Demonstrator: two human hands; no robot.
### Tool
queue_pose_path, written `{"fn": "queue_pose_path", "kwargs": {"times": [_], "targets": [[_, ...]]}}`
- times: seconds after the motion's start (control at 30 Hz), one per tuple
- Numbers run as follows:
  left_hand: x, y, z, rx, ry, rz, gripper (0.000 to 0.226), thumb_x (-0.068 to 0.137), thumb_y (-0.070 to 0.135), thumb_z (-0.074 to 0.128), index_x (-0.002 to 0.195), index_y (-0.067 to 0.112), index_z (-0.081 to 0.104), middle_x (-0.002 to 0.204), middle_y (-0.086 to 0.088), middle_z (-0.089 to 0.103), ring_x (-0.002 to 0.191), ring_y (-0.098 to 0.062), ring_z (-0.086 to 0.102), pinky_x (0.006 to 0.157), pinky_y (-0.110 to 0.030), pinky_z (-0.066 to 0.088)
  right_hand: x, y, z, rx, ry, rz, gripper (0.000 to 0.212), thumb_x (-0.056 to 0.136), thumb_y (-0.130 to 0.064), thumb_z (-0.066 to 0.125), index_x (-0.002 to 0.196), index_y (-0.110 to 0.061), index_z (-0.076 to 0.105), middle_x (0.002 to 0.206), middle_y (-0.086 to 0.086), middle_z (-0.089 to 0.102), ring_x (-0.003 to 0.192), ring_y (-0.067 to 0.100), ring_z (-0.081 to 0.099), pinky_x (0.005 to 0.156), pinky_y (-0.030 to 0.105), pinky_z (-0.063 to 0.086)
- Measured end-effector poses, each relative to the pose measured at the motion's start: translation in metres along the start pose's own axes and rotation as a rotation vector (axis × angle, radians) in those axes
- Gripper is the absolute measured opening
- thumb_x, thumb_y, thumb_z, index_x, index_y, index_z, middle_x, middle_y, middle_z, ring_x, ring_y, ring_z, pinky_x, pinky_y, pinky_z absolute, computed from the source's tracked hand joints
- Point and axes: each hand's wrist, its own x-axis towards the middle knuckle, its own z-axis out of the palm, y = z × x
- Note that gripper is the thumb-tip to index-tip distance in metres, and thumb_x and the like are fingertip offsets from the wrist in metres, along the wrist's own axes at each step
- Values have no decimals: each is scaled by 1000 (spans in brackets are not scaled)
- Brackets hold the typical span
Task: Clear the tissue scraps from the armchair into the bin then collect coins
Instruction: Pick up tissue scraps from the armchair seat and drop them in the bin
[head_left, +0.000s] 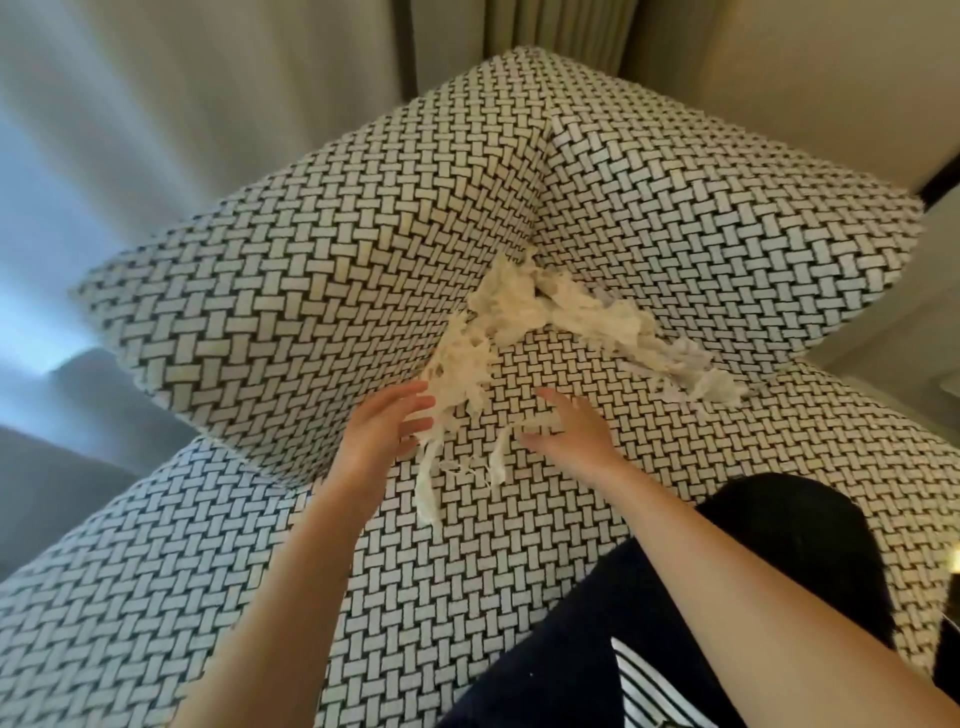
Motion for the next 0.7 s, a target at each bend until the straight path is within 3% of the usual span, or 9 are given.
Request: {"fn": "queue_pose_path", "kwargs": {"times": [0.1, 0.17, 0.23, 0.33, 0.4, 0.5, 0.6, 0.7], "targets": [[-2, -18, -8, 3, 55, -47, 16, 89, 17, 61, 103, 23, 66, 109, -2, 68, 100, -22, 64, 97, -42, 48, 7, 7, 15, -160, -78, -6, 85, 80, -56, 63, 148, -41, 15, 159, 11, -6, 144, 36, -8, 116, 49, 6], [-2, -34, -10, 107, 131, -13, 23, 83, 17, 67, 105, 23, 66, 107, 5, 66, 100, -14, 61, 96, -38, 47, 6, 10, 24, -207, -36, -106, 80, 82, -53, 63, 148, -38, 20, 159, 9, 2, 145, 33, -4, 116, 47, 8], [-4, -44, -8, 223, 215, 29, 31, 82, 19, 69, 112, 21, 63, 107, 8, 61, 93, -8, 58, 85, -28, 45, 3, 10, 33, -264, 13, -211, 72, 83, -51, 61, 146, -32, 30, 157, 6, 14, 145, 30, 4, 117, 44, 11], [-3, -54, -3, 379, 224, 69, 49, 77, 14, 72, 123, 20, 54, 116, 2, 55, 90, -19, 60, 69, -27, 50, -3, 9, 46, -260, 71, -278, 63, 86, -46, 61, 140, -23, 41, 149, 4, 29, 140, 25, 16, 113, 36, 21], [0, -61, 1, 520, 188, 122, 63, 74, 15, 77, 129, 21, 48, 121, 1, 50, 98, -23, 56, 78, -31, 51, -6, 10, 52, -247, 139, -335, 50, 88, -39, 60, 133, -19, 49, 141, 2, 39, 134, 21, 25, 108, 31, 29], [3, -66, 7, 594, 165, 169, 75, 71, 12, 78, 136, 21, 41, 132, 0, 39, 108, -17, 50, 86, -26, 45, -9, 15, 53, -319, 165, -447, 30, 92, -28, 57, 119, -15, 58, 129, 0, 49, 124, 18, 36, 104, 28, 34], [10, -66, 11, 634, 146, 210, 82, 68, 5, 79, 138, 19, 37, 137, -1, 36, 117, -19, 48, 93, -31, 46, -8, 19, 48, -325, 140, -495, 27, 93, -22, 54, 118, -12, 60, 124, 1, 52, 119, 16, 41, 101, 26, 37], [14, -64, 19, 608, 167, 175, 88, 67, 12, 81, 140, 18, 33, 133, 2, 34, 113, -15, 44, 95, -29, 43, -7, 20, 41, -255, 126, -475, 20, 92, -19, 56, 110, -13, 63, 112, 0, 57, 108, 14, 49, 93, 25, 42]]}}
